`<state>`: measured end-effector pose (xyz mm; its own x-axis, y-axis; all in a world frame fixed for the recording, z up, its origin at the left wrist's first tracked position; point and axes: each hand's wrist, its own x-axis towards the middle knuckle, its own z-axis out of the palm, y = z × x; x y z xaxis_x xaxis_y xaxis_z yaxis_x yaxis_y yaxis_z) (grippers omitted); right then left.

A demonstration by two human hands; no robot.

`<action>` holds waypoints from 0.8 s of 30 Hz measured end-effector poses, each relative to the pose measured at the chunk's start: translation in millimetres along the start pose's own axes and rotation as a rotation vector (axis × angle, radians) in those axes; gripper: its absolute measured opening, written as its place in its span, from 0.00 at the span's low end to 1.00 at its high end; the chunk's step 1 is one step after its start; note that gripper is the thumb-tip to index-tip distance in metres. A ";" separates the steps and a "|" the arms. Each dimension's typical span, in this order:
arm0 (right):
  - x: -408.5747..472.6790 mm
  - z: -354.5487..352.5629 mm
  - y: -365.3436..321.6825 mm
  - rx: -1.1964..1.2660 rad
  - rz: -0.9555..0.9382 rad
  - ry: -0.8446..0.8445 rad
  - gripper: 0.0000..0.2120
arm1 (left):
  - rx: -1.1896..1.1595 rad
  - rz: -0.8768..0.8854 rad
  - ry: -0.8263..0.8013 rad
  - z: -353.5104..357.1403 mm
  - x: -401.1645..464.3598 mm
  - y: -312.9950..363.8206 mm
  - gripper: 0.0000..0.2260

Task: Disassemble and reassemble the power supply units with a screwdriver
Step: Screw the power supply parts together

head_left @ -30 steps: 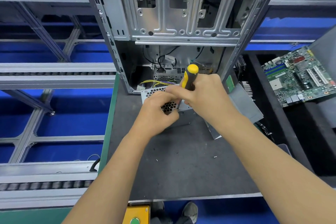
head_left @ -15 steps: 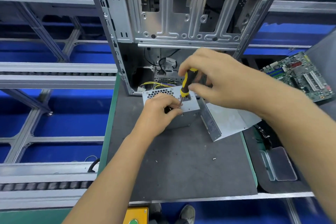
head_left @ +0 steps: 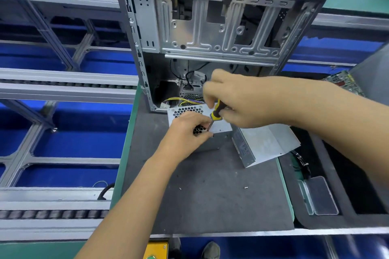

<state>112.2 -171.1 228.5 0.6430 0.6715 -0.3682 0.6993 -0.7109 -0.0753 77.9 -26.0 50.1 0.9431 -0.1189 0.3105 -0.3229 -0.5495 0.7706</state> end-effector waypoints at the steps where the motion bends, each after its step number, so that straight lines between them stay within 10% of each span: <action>1: 0.8 -1.4 -1.9 -0.078 -0.004 -0.020 0.05 | 0.004 -0.004 -0.006 0.4 -0.1 -0.8 0.09; 7: 13.3 0.8 -20.5 -0.359 0.151 0.059 0.19 | 0.047 0.008 -0.051 2.7 -0.9 -2.0 0.08; 24: 5.0 -6.9 -3.0 -0.180 0.130 -0.055 0.09 | 0.081 0.067 -0.053 -3.7 -2.2 4.4 0.12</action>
<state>115.5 -164.2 233.4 0.7167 0.5611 -0.4143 0.6596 -0.7383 0.1411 74.1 -25.1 54.8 0.9231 -0.1997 0.3286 -0.3802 -0.6032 0.7011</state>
